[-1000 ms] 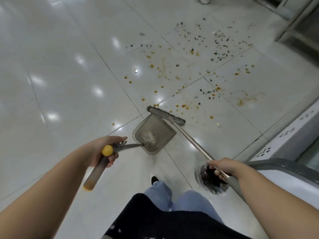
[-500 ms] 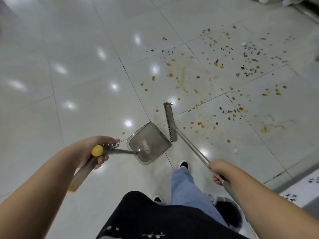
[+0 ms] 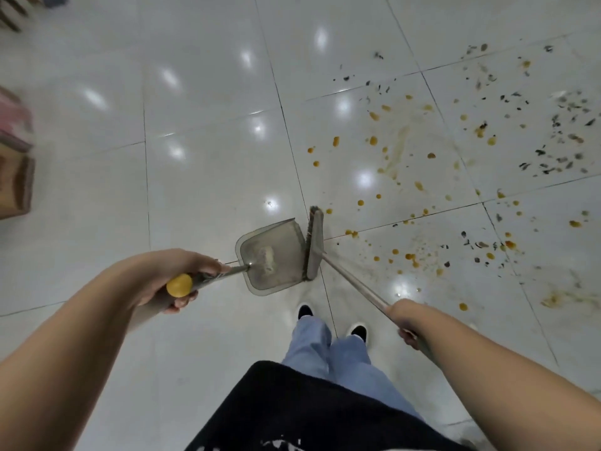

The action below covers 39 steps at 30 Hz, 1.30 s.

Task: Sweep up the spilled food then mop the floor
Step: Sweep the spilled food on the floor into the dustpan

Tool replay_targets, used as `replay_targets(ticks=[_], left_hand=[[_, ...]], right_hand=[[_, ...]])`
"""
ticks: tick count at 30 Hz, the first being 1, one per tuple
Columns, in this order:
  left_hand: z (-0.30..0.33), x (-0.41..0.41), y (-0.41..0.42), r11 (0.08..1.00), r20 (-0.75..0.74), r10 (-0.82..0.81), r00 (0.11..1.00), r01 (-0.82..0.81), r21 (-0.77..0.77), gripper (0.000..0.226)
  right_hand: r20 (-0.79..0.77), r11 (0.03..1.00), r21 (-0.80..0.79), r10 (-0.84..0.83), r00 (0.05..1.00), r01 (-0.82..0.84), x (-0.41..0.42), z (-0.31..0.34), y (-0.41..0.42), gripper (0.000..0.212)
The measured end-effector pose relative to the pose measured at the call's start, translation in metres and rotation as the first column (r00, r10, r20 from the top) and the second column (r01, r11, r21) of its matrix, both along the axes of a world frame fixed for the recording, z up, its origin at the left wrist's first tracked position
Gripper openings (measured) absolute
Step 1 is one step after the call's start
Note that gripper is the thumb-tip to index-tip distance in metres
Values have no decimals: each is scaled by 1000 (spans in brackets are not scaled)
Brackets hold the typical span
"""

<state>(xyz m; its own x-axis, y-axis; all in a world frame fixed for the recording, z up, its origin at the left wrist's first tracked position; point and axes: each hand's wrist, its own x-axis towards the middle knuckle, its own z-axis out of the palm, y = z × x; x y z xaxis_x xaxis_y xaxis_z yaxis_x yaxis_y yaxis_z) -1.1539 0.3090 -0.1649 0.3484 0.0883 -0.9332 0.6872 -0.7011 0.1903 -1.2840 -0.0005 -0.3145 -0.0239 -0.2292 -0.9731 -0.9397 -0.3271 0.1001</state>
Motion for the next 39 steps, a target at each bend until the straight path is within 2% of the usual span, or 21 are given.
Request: replay_targets(ticks=[3,8,12,15,19,25,28,31,33,35,37,39], left_hand=[[-1,29,-2,1000,10,-27,1000,27,3,16],[-5,66,2,998,-19,-62,998,61,-21,16],[-15,83,4,994,-74,-104,992,105,4,33],[-19,97,13,991,-97,-126,987,130,40,46],[-19,107,14,995,-117,-85,989,91,41,68],[-28,79,-22,999,-155,12,988,-4,52,41],[-18,69,-30,998,-166,42,985,-49,-36,59],[1,59,-24,988,-102,40,994,-55,-144,87],[12,52,-22,984,-27,12,1000,-16,-177,96],[14,46,-26,990,131,33,991,-14,-140,78],[9,43,-32,990,314,123,941,-94,-107,56],[6,42,-40,984,415,175,893,-143,-109,47]], right_hand=[[-29,999,10,41,999,-40,26,5,20,39],[-40,1000,3,20,999,-20,63,1,46,40],[-41,999,-12,32,999,-32,78,-5,54,43],[-15,999,9,-41,999,41,75,-9,52,39],[15,999,34,-26,1000,25,69,-7,43,37],[56,1000,26,6,998,-7,57,-2,14,42],[68,999,10,-31,997,31,43,1,-2,41],[43,996,1,-94,995,94,28,2,-19,40],[47,994,-4,-108,993,109,20,2,-29,39],[58,995,-5,-100,993,100,16,1,-34,39],[69,997,0,-83,994,83,14,1,-37,40],[69,996,-2,-84,994,85,12,-1,-40,40]])
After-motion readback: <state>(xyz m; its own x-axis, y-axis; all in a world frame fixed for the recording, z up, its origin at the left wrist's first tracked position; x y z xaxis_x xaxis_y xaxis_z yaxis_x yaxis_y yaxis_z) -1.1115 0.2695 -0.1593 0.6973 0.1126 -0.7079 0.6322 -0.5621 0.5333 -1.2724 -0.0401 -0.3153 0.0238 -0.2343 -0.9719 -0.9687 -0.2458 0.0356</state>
